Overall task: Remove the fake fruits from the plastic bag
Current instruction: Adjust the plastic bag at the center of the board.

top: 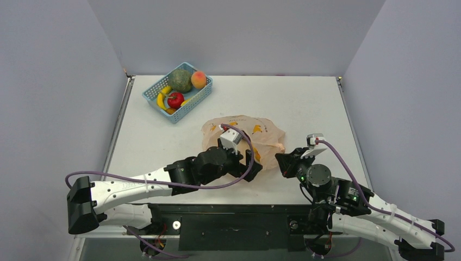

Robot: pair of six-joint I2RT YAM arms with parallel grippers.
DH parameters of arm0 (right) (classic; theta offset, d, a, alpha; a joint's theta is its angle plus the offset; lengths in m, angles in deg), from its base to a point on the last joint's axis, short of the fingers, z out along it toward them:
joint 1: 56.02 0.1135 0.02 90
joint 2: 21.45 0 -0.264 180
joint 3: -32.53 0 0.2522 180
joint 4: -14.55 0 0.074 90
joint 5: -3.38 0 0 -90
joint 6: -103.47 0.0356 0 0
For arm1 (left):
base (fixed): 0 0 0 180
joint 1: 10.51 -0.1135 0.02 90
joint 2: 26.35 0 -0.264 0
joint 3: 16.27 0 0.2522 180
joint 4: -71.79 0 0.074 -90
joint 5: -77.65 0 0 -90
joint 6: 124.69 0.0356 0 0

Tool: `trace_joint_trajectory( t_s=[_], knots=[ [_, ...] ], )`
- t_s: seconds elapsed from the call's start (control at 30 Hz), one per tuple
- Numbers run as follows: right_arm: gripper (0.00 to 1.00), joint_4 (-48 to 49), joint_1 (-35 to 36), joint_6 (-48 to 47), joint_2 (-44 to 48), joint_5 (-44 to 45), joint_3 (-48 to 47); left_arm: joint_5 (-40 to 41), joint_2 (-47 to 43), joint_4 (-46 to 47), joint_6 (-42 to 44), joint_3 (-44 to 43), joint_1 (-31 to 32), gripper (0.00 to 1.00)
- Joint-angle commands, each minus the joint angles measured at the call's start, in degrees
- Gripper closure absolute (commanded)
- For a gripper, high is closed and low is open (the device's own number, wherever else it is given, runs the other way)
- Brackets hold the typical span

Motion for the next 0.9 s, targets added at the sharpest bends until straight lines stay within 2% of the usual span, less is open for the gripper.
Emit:
trace_joint_trajectory(
  t_s=[0.0, 0.17, 0.37, 0.5, 0.6, 0.67, 0.87],
  knots=[
    [1.0, -1.2, 0.1, 4.3, 1.9, -1.5, 1.8, 4.6, -0.1, 8.6, -0.4, 1.3, 0.0, 0.08],
    [1.0, -3.1, 0.2, 8.6, 2.9, -1.6, 2.5, 11.6, -0.4, 14.6, -5.8, 10.0, -0.2, 0.11],
    [1.0, -3.4, 0.2, 10.1, 4.1, -0.3, 2.2, 17.5, 2.8, 21.1, -4.6, 12.3, -0.1, 0.18],
    [1.0, -3.5, 0.2, 9.7, 4.7, 1.4, 0.9, 18.5, 3.3, 25.7, -4.7, 15.7, -0.6, 0.19],
    [1.0, -3.5, 0.2, 8.7, 4.1, 2.1, -0.3, 19.2, 5.0, 25.9, -2.8, 15.3, -1.4, 0.25],
    [1.0, -3.4, 0.2, 8.3, 3.7, 2.0, -1.0, 20.4, 6.4, 28.4, -1.0, 15.2, -2.1, 0.26],
    [1.0, -3.0, 0.2, 7.7, 3.0, 2.0, -1.8, 17.0, 14.3, 36.7, 0.7, 13.7, -6.7, 0.32]
  ],
)
